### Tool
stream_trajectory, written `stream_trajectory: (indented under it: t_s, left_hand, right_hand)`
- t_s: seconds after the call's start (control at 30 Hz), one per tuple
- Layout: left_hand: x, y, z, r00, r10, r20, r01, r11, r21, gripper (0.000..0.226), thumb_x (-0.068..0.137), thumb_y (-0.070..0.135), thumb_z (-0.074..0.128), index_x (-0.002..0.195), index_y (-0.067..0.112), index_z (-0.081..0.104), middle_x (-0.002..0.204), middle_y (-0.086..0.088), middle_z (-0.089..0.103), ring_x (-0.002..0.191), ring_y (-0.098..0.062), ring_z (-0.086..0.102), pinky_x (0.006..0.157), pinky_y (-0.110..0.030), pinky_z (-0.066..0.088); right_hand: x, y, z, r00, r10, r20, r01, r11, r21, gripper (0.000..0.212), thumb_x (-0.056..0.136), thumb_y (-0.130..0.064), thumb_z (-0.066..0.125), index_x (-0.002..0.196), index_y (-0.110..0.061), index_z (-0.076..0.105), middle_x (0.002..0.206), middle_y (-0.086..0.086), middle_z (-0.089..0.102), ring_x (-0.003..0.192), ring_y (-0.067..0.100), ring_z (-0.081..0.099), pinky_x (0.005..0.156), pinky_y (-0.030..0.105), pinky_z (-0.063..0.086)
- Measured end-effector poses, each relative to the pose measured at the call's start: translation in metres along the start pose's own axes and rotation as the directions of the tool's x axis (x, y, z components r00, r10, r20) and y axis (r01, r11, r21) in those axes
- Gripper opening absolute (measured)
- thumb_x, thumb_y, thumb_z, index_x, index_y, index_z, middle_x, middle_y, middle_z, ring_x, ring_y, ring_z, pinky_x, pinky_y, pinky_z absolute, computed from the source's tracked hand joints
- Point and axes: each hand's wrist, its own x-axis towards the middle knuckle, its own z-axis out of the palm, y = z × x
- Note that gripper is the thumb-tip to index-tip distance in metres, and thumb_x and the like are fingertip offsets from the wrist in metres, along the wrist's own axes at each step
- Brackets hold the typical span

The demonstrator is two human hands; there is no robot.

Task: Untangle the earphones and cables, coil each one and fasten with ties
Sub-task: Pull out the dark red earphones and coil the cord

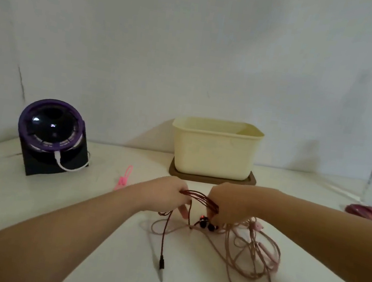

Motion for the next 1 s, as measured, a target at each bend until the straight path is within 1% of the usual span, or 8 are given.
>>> stream_trajectory:
  t_s: [0.13,0.33,0.43,0.5,0.6,0.73,0.87,1.0]
  left_hand:
    - [0.028,0.014,0.018,0.979,0.076,-0.187,-0.070,0.997,0.037,0.010,0.095,0.021,0.049,0.092,0.017,0.058,0.093,0.005,0.073,0.056,0.002,0.048,0.046,-0.010,0.035]
    - [0.047,0.024,0.018,0.954,0.243,-0.175,-0.227,0.968,0.106,0.026,0.090,0.023,0.060,0.116,0.018,0.059,0.117,0.002,0.058,0.110,-0.011,0.054,0.088,-0.017,0.039]
    - [0.047,0.031,-0.007,0.890,0.282,-0.358,-0.301,0.954,0.003,0.015,0.092,0.022,0.058,0.105,0.018,0.064,0.096,0.006,0.061,0.083,-0.007,0.056,0.065,-0.008,0.038]
    - [0.043,0.034,-0.028,0.851,0.241,-0.466,-0.323,0.941,-0.102,0.010,0.093,0.025,0.056,0.094,0.019,0.064,0.070,0.006,0.054,0.057,-0.007,0.047,0.047,-0.011,0.033]
    - [0.033,0.035,-0.061,0.819,0.157,-0.552,-0.338,0.910,-0.242,0.019,0.096,0.024,0.049,0.086,0.025,0.066,0.064,0.003,0.051,0.042,-0.004,0.034,0.044,-0.016,0.031]
    - [0.016,0.032,-0.095,0.774,0.073,-0.629,-0.367,0.862,-0.351,0.027,0.098,0.021,0.042,0.082,0.025,0.063,0.096,0.006,0.065,0.050,-0.011,0.037,0.062,-0.029,0.037]
    - [0.003,0.029,-0.107,0.813,-0.009,-0.582,-0.366,0.770,-0.523,0.028,0.101,0.022,0.038,0.082,0.016,0.058,0.101,0.000,0.061,0.064,-0.014,0.055,0.071,-0.028,0.043]
    - [-0.007,0.016,-0.100,0.891,-0.030,-0.454,-0.302,0.708,-0.639,0.032,0.102,0.022,0.035,0.080,0.016,0.057,0.102,-0.001,0.065,0.097,-0.018,0.062,0.092,-0.035,0.043]
  right_hand:
    - [0.005,0.045,0.015,0.978,0.206,-0.042,-0.209,0.973,-0.100,0.024,0.091,-0.014,0.050,0.068,-0.008,0.051,0.064,0.002,0.044,0.058,0.017,0.043,0.050,0.023,0.035]
    - [-0.014,0.089,0.016,0.922,0.369,-0.116,-0.374,0.927,-0.023,0.021,0.098,-0.027,0.045,0.097,-0.011,0.060,0.080,0.000,0.050,0.073,0.019,0.053,0.059,0.023,0.041]
    - [-0.022,0.091,-0.005,0.936,0.323,-0.138,-0.294,0.936,0.191,0.033,0.100,-0.037,0.039,0.098,-0.013,0.062,0.074,-0.003,0.053,0.063,0.012,0.050,0.056,0.021,0.038]
    - [-0.023,0.089,-0.023,0.944,0.295,-0.148,-0.224,0.902,0.368,0.033,0.101,-0.036,0.035,0.094,-0.015,0.059,0.090,0.004,0.064,0.071,0.015,0.056,0.064,0.024,0.044]
    - [-0.024,0.085,-0.048,0.928,0.310,-0.207,-0.087,0.721,0.688,0.035,0.103,-0.032,0.031,0.097,-0.012,0.059,0.092,0.005,0.067,0.076,0.019,0.062,0.068,0.029,0.049]
    - [-0.032,0.082,-0.079,0.851,0.378,-0.366,0.203,0.405,0.891,0.035,0.102,-0.025,0.037,0.091,-0.005,0.063,0.071,0.010,0.068,0.069,0.021,0.066,0.079,0.037,0.054]
    - [-0.038,0.066,-0.105,0.817,0.418,-0.398,0.438,0.001,0.899,0.029,0.099,-0.020,0.043,0.081,-0.006,0.061,0.062,0.007,0.060,0.071,0.022,0.066,0.075,0.036,0.056]
    - [-0.034,0.049,-0.117,0.824,0.434,-0.365,0.496,-0.241,0.834,0.041,0.097,-0.023,0.047,0.058,-0.011,0.047,0.059,0.005,0.054,0.060,0.020,0.060,0.070,0.036,0.055]
